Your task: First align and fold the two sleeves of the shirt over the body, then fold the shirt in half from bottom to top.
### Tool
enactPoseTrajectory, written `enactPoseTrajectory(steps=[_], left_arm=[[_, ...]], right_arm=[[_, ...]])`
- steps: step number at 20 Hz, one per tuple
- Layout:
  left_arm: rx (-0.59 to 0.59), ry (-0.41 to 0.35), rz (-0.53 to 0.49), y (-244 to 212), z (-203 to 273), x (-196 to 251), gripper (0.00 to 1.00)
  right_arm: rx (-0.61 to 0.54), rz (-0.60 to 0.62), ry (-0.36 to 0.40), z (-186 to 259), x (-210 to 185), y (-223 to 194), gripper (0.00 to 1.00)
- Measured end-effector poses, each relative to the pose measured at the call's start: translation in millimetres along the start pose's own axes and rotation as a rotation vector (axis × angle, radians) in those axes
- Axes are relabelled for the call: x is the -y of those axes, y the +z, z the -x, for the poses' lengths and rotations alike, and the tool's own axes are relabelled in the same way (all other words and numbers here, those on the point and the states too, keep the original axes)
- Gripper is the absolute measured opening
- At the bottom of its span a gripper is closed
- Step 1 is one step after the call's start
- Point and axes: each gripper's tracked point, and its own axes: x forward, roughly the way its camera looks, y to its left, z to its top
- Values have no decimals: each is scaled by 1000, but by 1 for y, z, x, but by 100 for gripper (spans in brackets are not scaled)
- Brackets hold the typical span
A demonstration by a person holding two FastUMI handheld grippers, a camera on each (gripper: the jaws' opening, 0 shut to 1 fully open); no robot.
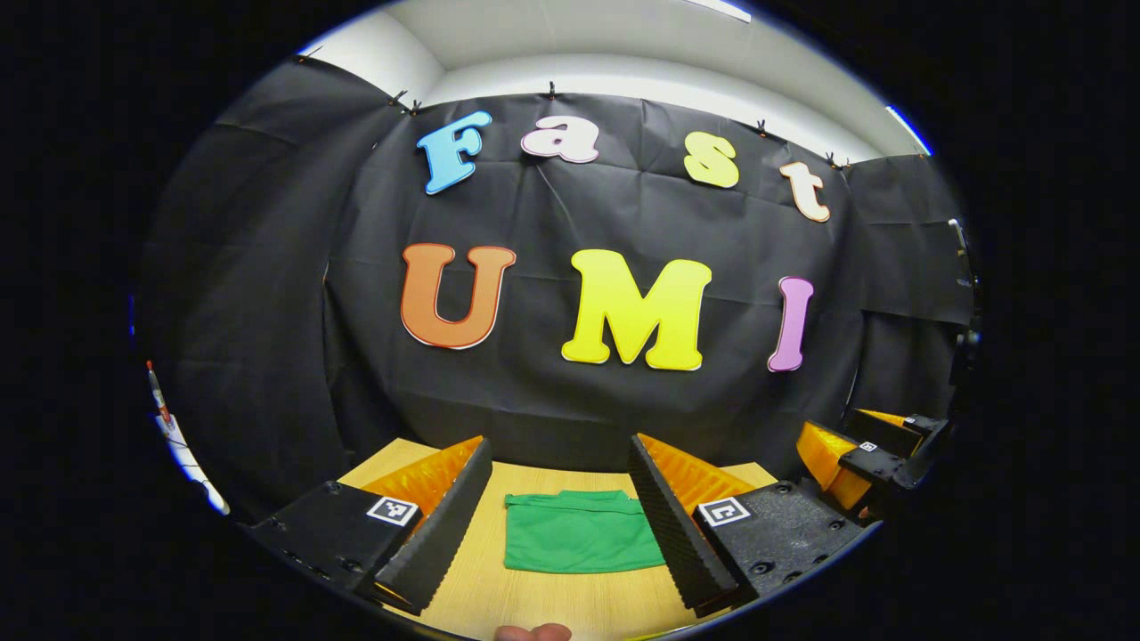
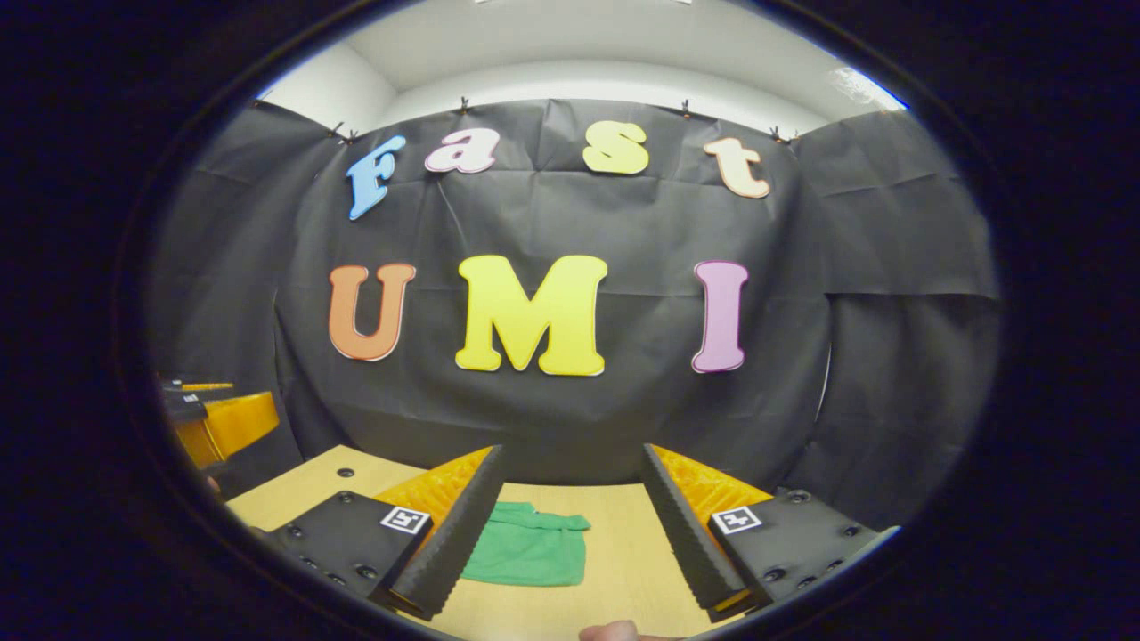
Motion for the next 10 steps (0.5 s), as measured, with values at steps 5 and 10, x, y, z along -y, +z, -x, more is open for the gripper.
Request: enactPoseTrajectory(steps=[5, 10], left_arm=[[3, -14, -19, 5, 1, 6, 100], [11, 10, -28, 8, 1, 3, 98]], right_arm=[[-6, 3, 41, -2, -13, -1, 98], [-6, -15, 67, -12, -19, 2, 98]])
